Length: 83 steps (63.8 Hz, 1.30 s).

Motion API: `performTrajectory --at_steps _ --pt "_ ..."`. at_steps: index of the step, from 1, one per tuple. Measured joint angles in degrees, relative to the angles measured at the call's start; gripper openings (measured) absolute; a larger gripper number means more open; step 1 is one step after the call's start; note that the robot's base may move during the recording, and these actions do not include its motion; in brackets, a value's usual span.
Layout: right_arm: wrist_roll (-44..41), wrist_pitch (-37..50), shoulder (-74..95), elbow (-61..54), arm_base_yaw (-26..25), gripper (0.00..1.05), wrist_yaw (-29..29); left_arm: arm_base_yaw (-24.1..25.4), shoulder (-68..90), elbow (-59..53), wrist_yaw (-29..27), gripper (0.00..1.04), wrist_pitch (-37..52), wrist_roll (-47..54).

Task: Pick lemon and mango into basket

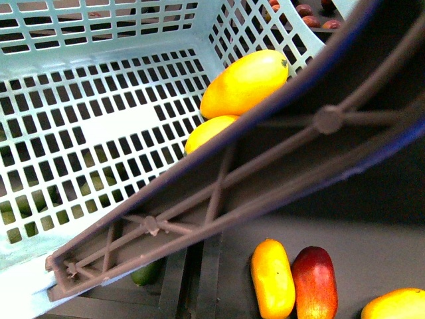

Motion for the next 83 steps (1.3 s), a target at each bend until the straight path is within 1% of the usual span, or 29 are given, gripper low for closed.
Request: performTrajectory --at_steps 28,33,52,53,56,58,63,64,66,70,72,73,75,78,83 --pt "0.0 -6.4 -6.3 0.0 0.0 0.02 0.0 0.0 0.0 0.0 0.0 0.04 0.0 0.0" --pt "0.0 -15.3 -13.7 0.0 0.0 0.02 0.0 0.0 0.0 0.0 0.0 0.04 0.0 0.0" --pt "0.0 -16.1 -15.8 0.0 0.0 0.02 0.0 0.0 0.0 0.0 0.0 0.04 0.0 0.0" --pt "-0.1 -16.1 -15.8 0.0 0.0 0.03 0.0 0.0 0.0 0.0 0.0 0.04 0.0 0.0" --pt "-0.1 -16.1 -15.8 0.0 0.0 0.12 0.0 0.0 0.0 0.0 0.0 0.04 0.0 0.0" --pt "-0.1 -16.1 -15.8 0.0 0.0 0.16 0.0 0.0 0.0 0.0 0.0 0.04 0.0 0.0" --pt "-0.1 -16.1 -15.8 0.0 0.0 0.33 0.0 0.0 0.0 0.0 0.0 0.04 0.0 -0.1" --pt "-0.1 -16.1 -15.8 0.0 0.0 0.38 0.0 0.0 0.0 0.0 0.0 0.04 0.0 -0.1" --pt "-0.1 -16.1 -15.8 0.0 0.0 0.45 0.0 0.0 0.0 0.0 0.0 0.04 0.0 0.0" --pt "-0.1 -16.1 -15.8 0.0 0.0 0.56 0.0 0.0 0.0 0.0 0.0 0.04 0.0 0.0" --pt "-0.1 -16.1 -15.8 0.0 0.0 0.59 0.0 0.0 0.0 0.0 0.0 0.04 0.0 0.0" --pt "-0.1 -16.1 -15.8 0.0 0.0 0.63 0.0 0.0 0.0 0.0 0.0 0.04 0.0 0.0" --pt "-0.1 -16.1 -15.8 0.0 0.0 0.66 0.0 0.0 0.0 0.0 0.0 0.04 0.0 0.0" --pt "-0.1 -16.1 -15.8 0.0 0.0 0.75 0.0 0.0 0.0 0.0 0.0 0.04 0.0 0.0" --pt "-0.1 -16.1 -15.8 0.0 0.0 0.85 0.0 0.0 0.0 0.0 0.0 0.04 0.0 0.0"
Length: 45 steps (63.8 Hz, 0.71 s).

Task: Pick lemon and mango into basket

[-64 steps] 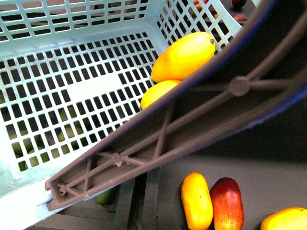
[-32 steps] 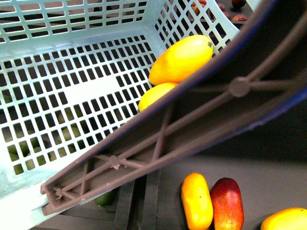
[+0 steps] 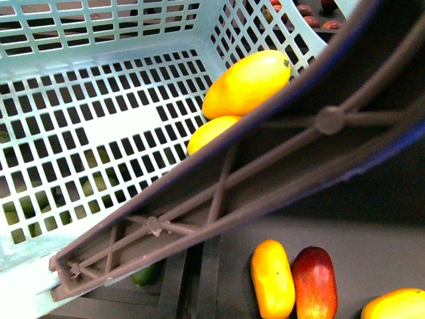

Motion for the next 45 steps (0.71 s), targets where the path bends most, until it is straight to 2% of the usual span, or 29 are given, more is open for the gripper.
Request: performTrajectory --at_steps 3,6,45 --pt "0.0 0.0 0.0 0.0 0.0 0.94 0.0 0.0 0.0 0.0 0.0 0.04 0.0 0.0" --pt "0.0 0.0 0.0 0.0 0.0 0.98 0.0 0.0 0.0 0.0 0.0 0.04 0.0 0.0" --pt "0.0 0.0 -0.1 0.0 0.0 0.96 0.0 -0.3 0.0 0.0 0.3 0.04 0.0 -0.2"
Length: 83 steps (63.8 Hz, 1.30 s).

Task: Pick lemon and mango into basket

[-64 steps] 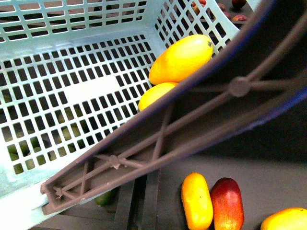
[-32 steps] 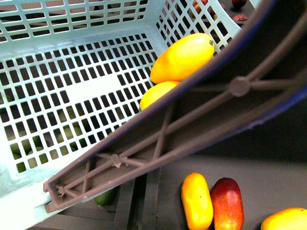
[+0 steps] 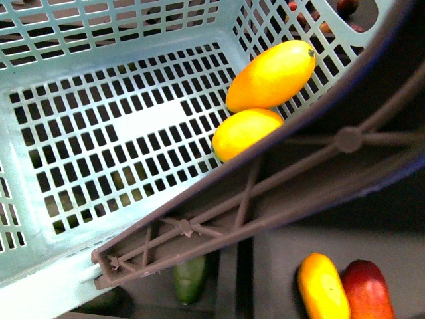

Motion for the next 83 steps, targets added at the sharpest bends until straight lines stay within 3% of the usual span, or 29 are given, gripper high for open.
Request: performTrajectory --at_steps 83 --pt "0.0 -0.1 -0.1 0.0 0.0 0.96 -0.3 0.1 0.0 0.0 -0.3 0.04 0.0 0.2"
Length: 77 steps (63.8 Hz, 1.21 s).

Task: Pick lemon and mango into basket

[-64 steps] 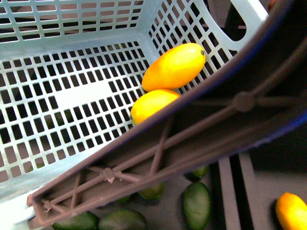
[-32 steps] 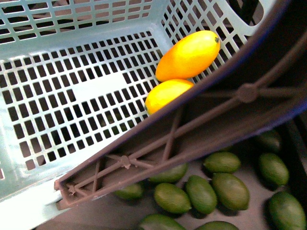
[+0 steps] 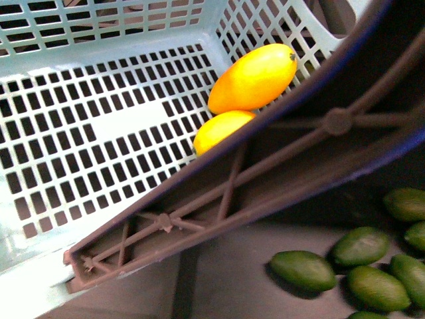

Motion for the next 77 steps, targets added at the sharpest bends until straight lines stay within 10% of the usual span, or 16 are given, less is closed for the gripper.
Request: performTrajectory --at_steps 24,40,77 --pt "0.0 0.0 0.0 0.0 -0.1 0.96 0.0 0.5 -0.1 0.0 -0.7 0.04 0.0 0.0" --pt "0.0 0.0 0.0 0.0 -0.1 0.96 0.1 -3.7 6.5 -1.2 -33.5 0.05 18.8 -9.5" --pt "0.0 0.0 0.0 0.0 -0.1 0.96 0.1 8.4 36.5 14.0 -19.4 0.05 22.1 -18.9"
